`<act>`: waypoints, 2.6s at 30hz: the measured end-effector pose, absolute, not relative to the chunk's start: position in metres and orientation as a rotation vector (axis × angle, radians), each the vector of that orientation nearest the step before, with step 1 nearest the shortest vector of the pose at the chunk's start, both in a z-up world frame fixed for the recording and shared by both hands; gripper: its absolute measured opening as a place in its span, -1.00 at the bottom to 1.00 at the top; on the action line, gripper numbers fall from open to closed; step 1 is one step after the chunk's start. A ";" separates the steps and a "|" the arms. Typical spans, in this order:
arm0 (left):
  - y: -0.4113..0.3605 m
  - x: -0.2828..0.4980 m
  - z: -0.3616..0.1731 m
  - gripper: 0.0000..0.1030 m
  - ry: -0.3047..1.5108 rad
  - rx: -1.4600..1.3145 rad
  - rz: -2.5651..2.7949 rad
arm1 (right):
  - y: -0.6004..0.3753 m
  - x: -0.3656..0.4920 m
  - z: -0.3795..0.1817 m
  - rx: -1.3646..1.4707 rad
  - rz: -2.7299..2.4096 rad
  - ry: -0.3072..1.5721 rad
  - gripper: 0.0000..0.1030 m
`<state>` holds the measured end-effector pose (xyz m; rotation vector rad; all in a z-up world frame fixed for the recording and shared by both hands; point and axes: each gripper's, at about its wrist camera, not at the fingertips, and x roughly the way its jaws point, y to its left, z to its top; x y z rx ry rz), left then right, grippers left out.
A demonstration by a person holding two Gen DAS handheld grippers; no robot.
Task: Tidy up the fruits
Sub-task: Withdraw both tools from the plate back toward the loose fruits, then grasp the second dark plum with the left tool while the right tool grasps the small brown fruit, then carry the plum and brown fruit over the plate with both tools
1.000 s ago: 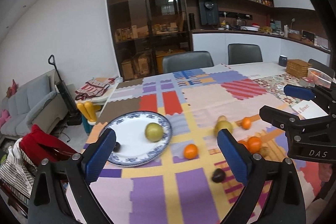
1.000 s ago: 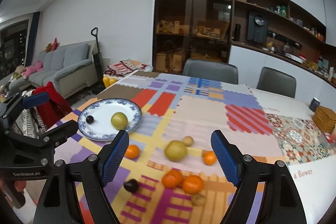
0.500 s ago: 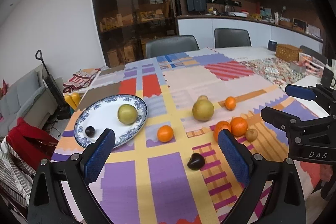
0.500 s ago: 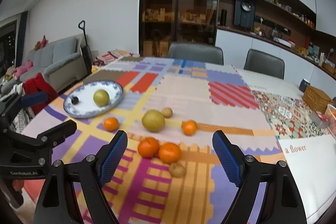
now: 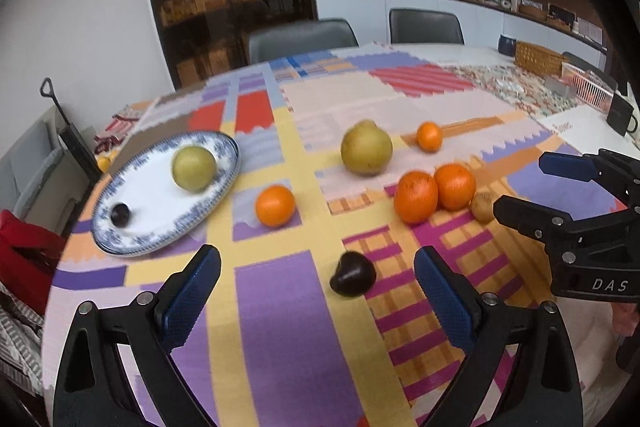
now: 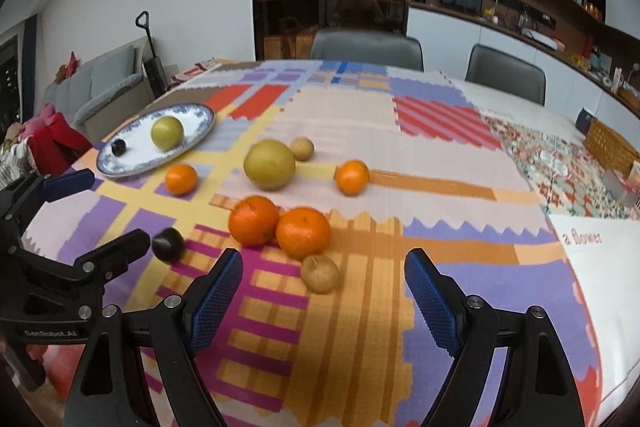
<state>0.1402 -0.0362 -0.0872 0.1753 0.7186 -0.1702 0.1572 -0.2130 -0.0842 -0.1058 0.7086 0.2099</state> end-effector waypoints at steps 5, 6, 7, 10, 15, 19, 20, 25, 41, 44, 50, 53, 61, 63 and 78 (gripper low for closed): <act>-0.038 0.148 -0.101 0.76 0.767 0.167 -0.192 | -0.215 0.165 -0.099 -0.097 0.214 0.754 0.53; -0.038 0.149 -0.103 0.71 0.775 0.166 -0.194 | -0.215 0.167 -0.101 -0.099 0.213 0.759 0.51; -0.039 0.150 -0.105 0.64 0.785 0.165 -0.200 | -0.215 0.168 -0.103 -0.100 0.213 0.766 0.48; -0.039 0.155 -0.109 0.47 0.817 0.159 -0.214 | -0.215 0.172 -0.108 -0.093 0.224 0.788 0.33; -0.039 0.160 -0.113 0.17 0.848 0.143 -0.224 | -0.214 0.181 -0.116 -0.066 0.255 0.830 0.12; -0.040 0.162 -0.115 -0.07 0.869 0.132 -0.240 | -0.215 0.187 -0.121 -0.044 0.263 0.860 -0.02; -0.039 0.163 -0.116 -0.11 0.875 0.126 -0.245 | -0.215 0.188 -0.121 -0.041 0.265 0.863 -0.04; -0.037 0.166 -0.117 -0.30 0.894 0.092 -0.262 | -0.214 0.192 -0.123 -0.033 0.272 0.878 -0.17; -0.031 0.157 -0.097 -0.44 0.844 0.072 -0.274 | -0.202 0.180 -0.105 -0.050 0.312 0.816 -0.45; -0.027 0.152 -0.088 -0.44 0.819 0.067 -0.270 | -0.197 0.175 -0.098 -0.050 0.329 0.800 -0.44; -0.014 0.144 -0.069 -0.44 0.773 0.058 -0.248 | -0.183 0.169 -0.077 -0.050 0.373 0.764 -0.44; -0.005 0.142 -0.060 -0.44 0.752 0.054 -0.226 | -0.174 0.169 -0.066 -0.053 0.393 0.746 -0.45; 0.029 0.142 -0.042 -0.44 0.721 0.022 -0.156 | -0.141 0.178 -0.043 -0.083 0.453 0.709 -0.44; 0.038 0.144 -0.039 -0.44 0.716 0.017 -0.136 | -0.131 0.182 -0.038 -0.096 0.467 0.702 -0.44; 0.103 0.183 -0.021 -0.44 0.693 0.018 -0.028 | -0.055 0.228 -0.010 -0.145 0.587 0.676 -0.44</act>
